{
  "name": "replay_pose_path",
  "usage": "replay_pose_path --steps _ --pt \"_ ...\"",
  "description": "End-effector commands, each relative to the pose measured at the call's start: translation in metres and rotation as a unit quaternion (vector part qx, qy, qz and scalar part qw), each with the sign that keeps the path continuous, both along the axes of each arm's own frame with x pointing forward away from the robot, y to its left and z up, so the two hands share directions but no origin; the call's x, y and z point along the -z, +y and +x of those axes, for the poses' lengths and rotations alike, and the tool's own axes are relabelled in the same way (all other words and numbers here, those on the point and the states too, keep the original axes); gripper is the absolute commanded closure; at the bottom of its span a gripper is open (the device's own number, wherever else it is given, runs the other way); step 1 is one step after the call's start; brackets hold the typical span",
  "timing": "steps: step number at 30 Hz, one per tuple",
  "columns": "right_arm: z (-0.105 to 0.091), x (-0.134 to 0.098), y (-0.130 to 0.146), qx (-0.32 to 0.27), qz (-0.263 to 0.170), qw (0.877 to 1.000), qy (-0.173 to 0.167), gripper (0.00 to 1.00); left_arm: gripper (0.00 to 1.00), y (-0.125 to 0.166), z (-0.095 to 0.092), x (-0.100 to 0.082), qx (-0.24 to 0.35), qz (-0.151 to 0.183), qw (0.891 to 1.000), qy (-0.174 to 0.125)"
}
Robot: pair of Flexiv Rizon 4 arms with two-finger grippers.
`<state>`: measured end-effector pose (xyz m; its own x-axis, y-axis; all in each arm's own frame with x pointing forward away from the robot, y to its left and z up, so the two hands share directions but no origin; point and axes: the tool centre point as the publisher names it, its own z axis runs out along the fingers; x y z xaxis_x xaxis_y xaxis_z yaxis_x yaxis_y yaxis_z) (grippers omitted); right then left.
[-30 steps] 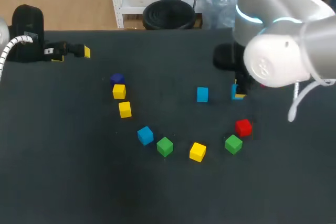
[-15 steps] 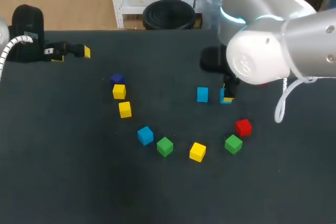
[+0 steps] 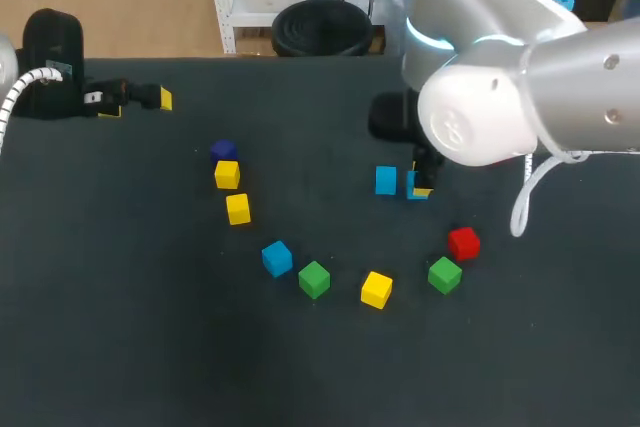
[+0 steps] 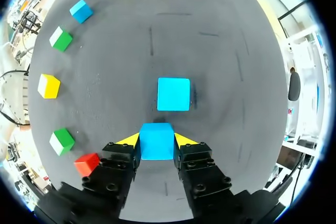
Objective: Place the blue cubes, place green cubes on the blue cubes, place the yellow cubes on the green cubes, then place the red cubes on the yellow cubes, and place purple cube on the red cubes.
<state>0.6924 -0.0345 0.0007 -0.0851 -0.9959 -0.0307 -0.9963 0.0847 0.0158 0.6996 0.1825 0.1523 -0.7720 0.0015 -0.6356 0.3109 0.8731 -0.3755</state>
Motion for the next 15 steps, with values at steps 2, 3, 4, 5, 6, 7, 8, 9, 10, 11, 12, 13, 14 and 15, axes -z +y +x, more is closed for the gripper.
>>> replay_pose_path --steps 2,3,4,5,6,7,8,9,10,11,12,13,14,15 --pt "0.0025 0.0025 0.0028 -0.002 -0.001 1.0 -0.002 1.0 0.0 0.0021 0.0001 0.002 0.003 -0.005 1.0 -0.003" --pt "0.0032 0.0031 0.0031 -0.003 -0.002 1.0 -0.003 1.0 0.0 0.0021 0.0001 0.002 0.003 -0.005 1.0 -0.003" --pt "0.004 0.0038 0.0031 -0.003 -0.002 1.0 -0.004 1.0 0.0 0.0021 0.0001 0.002 0.003 -0.005 1.0 -0.003" --pt "0.0049 0.0045 0.0031 -0.003 -0.003 1.0 -0.004 1.0 0.0 0.0021 0.0001 0.002 0.003 -0.005 1.0 -0.003" --pt "0.0058 0.0051 0.0033 -0.003 -0.003 1.0 -0.004 1.0 0.0 0.0021 0.0001 0.002 0.003 -0.005 1.0 -0.003" --pt "0.0066 0.0055 0.0037 -0.003 -0.004 1.0 -0.005 1.0 0.0 0.0021 0.0001 0.002 0.003 -0.005 1.0 -0.003" --pt "0.0073 0.0059 0.0041 -0.002 -0.003 1.0 -0.005 1.0 0.0 0.0021 0.0001 0.002 0.003 -0.005 1.0 -0.003" --pt "0.0082 0.0066 0.0046 -0.002 -0.003 1.0 -0.005 1.0 0.0 0.0021 0.0001 0.002 0.003 -0.005 1.0 -0.003" --pt "0.0097 0.008 0.0049 -0.002 -0.003 1.0 -0.005 1.0 0.0 0.0021 0.0001 0.002 0.003 -0.005 1.0 -0.003" --pt "0.0107 0.0089 0.005 -0.001 -0.003 1.0 -0.005 1.0 0.0 0.0021 0.0001 0.002 0.003 -0.005 1.0 -0.003" --pt "0.0113 0.0095 0.0052 0.0 -0.003 1.0 -0.006 1.0 0.0 0.0021 0.0001 0.002 0.003 -0.005 1.0 -0.003" --pt "0.0114 0.0097 0.0052 0.0 -0.003 1.0 -0.006 1.0 0.0 0.0021 0.0001 0.002 0.003 -0.005 1.0 -0.003" --pt "0.0114 0.0098 0.0053 0.0 -0.003 1.0 -0.006 1.0 0.0 0.0021 0.0001 0.002 0.003 -0.005 1.0 -0.003" --pt "0.0114 0.0097 0.0054 -0.001 -0.005 1.0 -0.009 1.0 0.0 0.0021 0.0001 0.002 0.003 -0.005 1.0 -0.003"
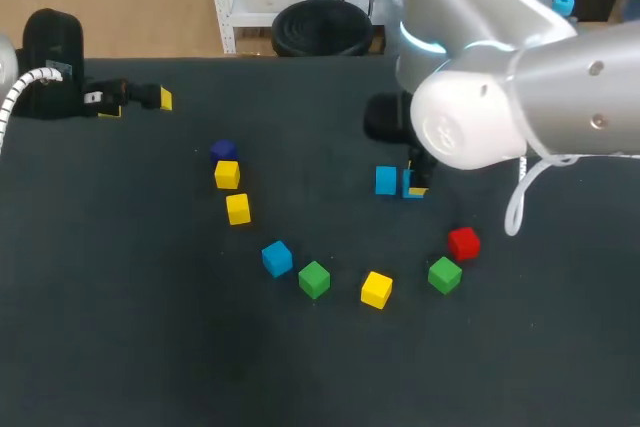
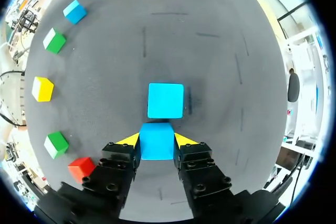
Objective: Place the blue cubes, place green cubes on the blue cubes, place the yellow cubes on the green cubes, then place the red cubes on the yellow cubes, and place purple cube on the red cubes.
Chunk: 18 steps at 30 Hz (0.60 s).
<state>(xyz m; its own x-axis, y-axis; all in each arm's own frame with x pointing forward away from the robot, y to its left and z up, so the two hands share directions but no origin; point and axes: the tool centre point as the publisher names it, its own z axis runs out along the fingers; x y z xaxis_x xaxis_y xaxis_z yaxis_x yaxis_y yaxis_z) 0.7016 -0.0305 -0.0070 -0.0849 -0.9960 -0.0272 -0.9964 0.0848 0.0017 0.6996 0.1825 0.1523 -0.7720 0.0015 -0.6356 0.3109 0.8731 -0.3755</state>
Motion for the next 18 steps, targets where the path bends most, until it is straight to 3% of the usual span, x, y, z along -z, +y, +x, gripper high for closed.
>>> replay_pose_path --steps 1,18 --pt "0.0026 0.0026 0.0013 -0.002 -0.005 1.0 -0.004 1.0 0.0 0.0021 0.0001 0.002 0.003 -0.005 1.0 -0.003" --pt "0.0105 0.0037 0.0033 -0.004 -0.004 1.0 -0.006 1.0 0.0 0.0021 0.0001 0.002 0.003 -0.005 1.0 -0.003"
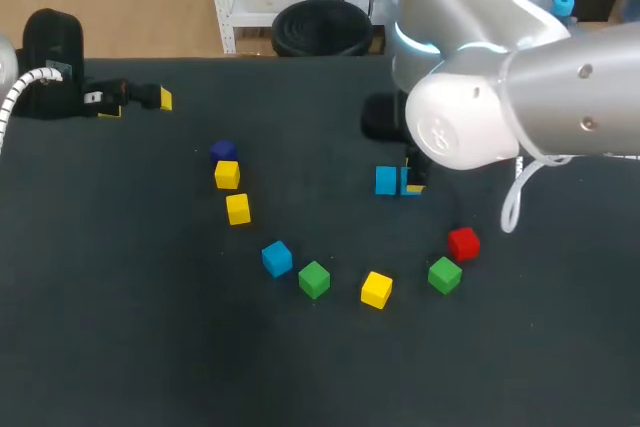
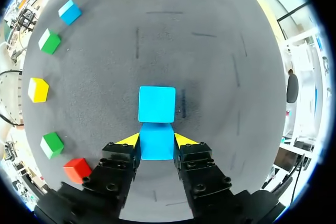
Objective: Place the blue cubes, place green cubes on the blue cubes, place the yellow cubes on the green cubes, then place the red cubes on the yellow cubes, and place purple cube on the red cubes.
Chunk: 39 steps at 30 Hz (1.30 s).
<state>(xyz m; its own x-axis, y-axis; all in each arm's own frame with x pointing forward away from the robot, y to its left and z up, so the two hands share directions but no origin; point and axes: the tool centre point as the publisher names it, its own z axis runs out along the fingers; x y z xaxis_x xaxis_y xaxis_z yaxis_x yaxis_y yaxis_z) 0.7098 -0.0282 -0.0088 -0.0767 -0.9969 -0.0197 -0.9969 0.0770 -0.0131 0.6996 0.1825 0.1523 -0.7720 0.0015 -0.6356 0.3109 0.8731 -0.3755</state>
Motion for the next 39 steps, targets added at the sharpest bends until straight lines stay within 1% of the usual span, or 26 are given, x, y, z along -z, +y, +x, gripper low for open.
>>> replay_pose_path --steps 1,12,13,14,15,16,24,27,29,33,39 --pt "0.002 0.002 0.001 0.0 0.0 1.0 0.001 1.0 0.0 0.002 0.0 0.002 0.003 -0.005 1.0 -0.003" --pt "0.006 0.002 0.002 -0.001 -0.001 1.0 -0.001 1.0 0.0 0.002 0.0 0.002 0.003 -0.005 1.0 -0.003" --pt "0.006 0.003 0.002 -0.001 -0.001 1.0 -0.001 0.93 0.0 0.002 0.0 0.002 0.003 -0.005 1.0 -0.003" --pt "0.007 0.003 0.002 0.0 -0.002 1.0 -0.001 0.75 0.0 0.002 0.0 0.002 0.003 -0.005 1.0 -0.003" --pt "0.007 0.003 0.001 0.003 -0.003 1.0 0.0 0.59 0.0 0.002 0.0 0.002 0.003 -0.005 1.0 -0.003" --pt "0.007 0.004 0.001 0.003 -0.006 1.0 0.003 0.0 0.0 0.002 0.0 0.002 0.003 -0.005 1.0 -0.003" --pt "0.005 0.004 0.0 0.002 -0.011 1.0 0.009 0.0 0.0 0.002 0.0 0.002 0.003 -0.005 1.0 -0.003" --pt "0.006 -0.001 0.001 0.001 -0.006 1.0 0.008 0.0 0.0 0.002 0.0 0.002 0.003 -0.005 1.0 -0.003" --pt "0.005 -0.006 0.004 -0.01 0.003 1.0 0.01 0.0 0.0 0.002 0.0 0.002 0.003 -0.005 1.0 -0.003" --pt "0.001 -0.012 0.012 -0.039 0.014 0.999 0.003 0.0 0.0 0.002 0.0 0.002 0.003 -0.005 1.0 -0.003" --pt "-0.006 -0.015 0.02 -0.062 0.014 0.998 0.004 0.0 0.0 0.002 0.0 0.002 0.003 -0.005 1.0 -0.003"
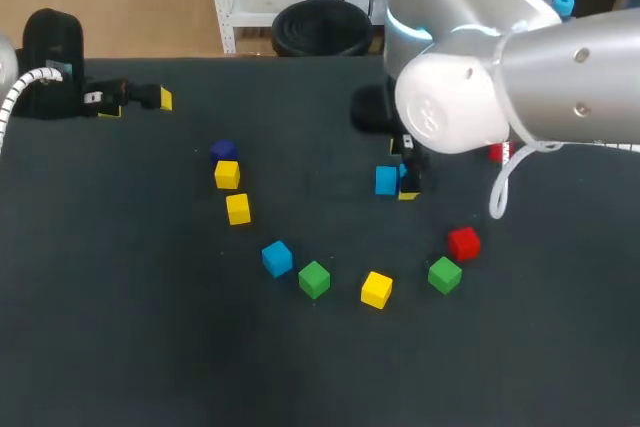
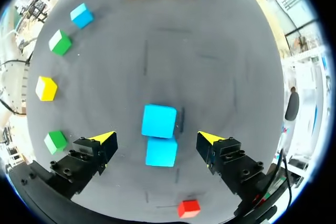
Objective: Place the blue cubes, place green cubes on the blue cubes, place the yellow cubes on the green cubes, then place the red cubes on the yellow cubes, and place purple cube on the red cubes.
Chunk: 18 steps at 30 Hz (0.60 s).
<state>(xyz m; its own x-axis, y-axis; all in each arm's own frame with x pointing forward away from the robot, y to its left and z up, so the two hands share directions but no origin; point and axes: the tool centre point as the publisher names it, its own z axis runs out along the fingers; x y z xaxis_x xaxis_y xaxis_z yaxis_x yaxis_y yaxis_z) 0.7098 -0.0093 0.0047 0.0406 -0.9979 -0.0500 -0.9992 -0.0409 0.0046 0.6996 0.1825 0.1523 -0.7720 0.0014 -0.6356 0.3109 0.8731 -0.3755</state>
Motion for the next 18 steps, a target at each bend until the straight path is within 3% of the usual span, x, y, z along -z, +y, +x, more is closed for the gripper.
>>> replay_pose_path --steps 1,18 --pt "-0.006 -0.001 0.002 -0.005 -0.001 1.0 -0.004 0.0 0.0 0.002 0.0 0.002 0.003 -0.005 1.0 -0.003" --pt "0.004 0.009 0.009 0.005 -0.002 1.0 -0.026 0.02 0.0 0.002 0.0 0.002 0.003 -0.005 1.0 -0.003"
